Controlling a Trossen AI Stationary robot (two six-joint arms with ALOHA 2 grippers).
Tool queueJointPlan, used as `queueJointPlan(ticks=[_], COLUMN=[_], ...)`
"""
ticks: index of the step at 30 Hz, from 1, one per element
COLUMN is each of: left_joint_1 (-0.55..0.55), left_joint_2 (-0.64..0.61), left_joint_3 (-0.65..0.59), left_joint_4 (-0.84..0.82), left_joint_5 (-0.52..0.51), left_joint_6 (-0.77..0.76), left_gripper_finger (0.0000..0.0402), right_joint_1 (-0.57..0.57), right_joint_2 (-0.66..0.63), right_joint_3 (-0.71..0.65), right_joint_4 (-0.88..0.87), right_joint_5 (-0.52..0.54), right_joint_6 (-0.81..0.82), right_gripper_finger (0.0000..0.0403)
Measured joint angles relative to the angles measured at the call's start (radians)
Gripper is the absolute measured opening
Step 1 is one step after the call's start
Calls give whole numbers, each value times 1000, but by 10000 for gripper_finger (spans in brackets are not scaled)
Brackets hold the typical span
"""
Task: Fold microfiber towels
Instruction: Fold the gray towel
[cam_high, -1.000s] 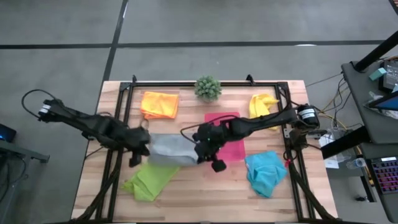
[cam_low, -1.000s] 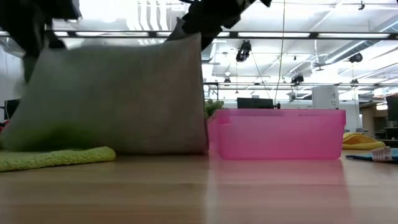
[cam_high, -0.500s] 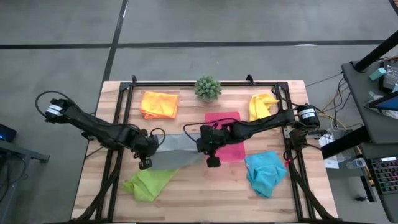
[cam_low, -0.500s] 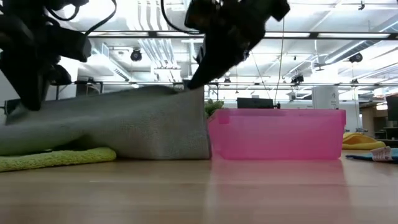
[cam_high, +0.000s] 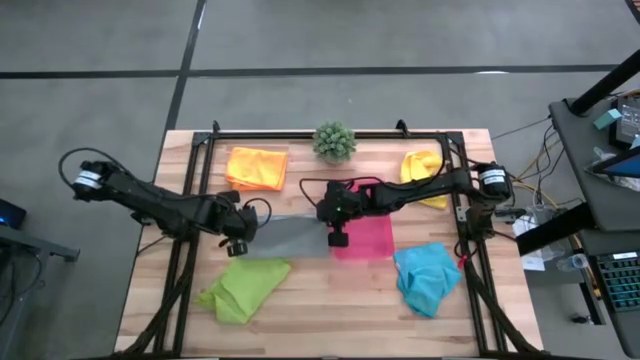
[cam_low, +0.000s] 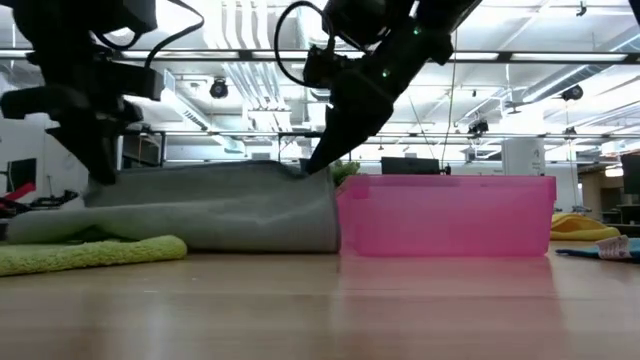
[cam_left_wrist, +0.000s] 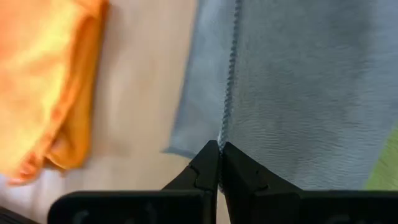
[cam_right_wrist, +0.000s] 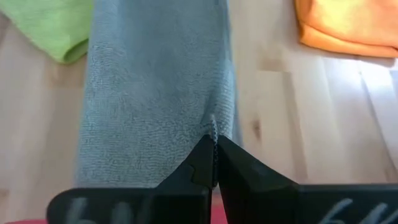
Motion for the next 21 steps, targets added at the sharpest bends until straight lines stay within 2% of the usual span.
queueJointPlan(ticks=[3, 10, 21], left_joint_1=[41, 114, 128], left_joint_2=[-2, 16, 110], left_joint_3=[0, -1, -1], left_joint_4=[5, 5, 6], left_joint_5=[-2, -18, -18], left_joint_6=[45, 47, 47], left_gripper_finger=[0, 0, 0], right_joint_1=[-20, -50, -57], right_joint_2=[0, 0, 0], right_joint_3=[-1, -2, -2], right_joint_4=[0, 4, 30], right_joint_5=[0, 0, -1], right_joint_6=[-10, -31, -50], right_gripper_finger=[9, 9, 15])
